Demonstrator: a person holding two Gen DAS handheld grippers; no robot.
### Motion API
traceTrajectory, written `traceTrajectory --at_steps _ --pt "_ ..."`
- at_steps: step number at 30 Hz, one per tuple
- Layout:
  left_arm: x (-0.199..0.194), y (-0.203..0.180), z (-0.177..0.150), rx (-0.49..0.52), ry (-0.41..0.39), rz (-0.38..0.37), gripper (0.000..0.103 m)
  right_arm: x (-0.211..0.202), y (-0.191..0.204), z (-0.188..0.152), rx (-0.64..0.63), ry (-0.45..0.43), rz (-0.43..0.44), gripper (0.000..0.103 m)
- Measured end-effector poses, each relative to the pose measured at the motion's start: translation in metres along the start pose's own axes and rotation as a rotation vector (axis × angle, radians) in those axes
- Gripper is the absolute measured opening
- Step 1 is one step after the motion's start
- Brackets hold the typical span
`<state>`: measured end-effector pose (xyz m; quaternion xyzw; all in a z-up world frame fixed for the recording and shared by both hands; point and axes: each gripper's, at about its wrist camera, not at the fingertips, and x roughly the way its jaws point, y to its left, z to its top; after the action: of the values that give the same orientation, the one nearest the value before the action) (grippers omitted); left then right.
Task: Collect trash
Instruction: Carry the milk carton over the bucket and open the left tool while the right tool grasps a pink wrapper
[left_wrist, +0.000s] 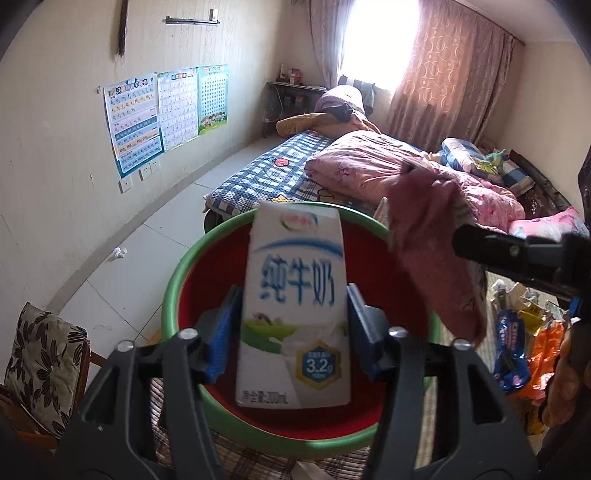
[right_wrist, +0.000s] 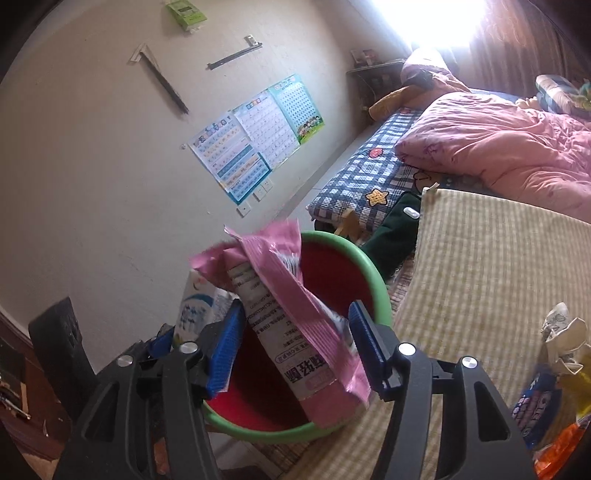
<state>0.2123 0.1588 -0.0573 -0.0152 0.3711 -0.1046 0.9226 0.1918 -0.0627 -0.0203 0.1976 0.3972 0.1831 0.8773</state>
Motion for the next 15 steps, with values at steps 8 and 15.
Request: traceTrajectory --at_steps 8,15 --pt "-0.004 0.004 0.001 -0.010 -0.035 -0.008 0.073 -0.027 0.006 -0.008 -0.029 -0.080 -0.035 0.069" --pt "-0.023 -0.038 -0.005 0.056 -0.068 -0.078 0.073 -0.076 0.001 -0.024 -0.097 -0.168 -0.105 0.074"
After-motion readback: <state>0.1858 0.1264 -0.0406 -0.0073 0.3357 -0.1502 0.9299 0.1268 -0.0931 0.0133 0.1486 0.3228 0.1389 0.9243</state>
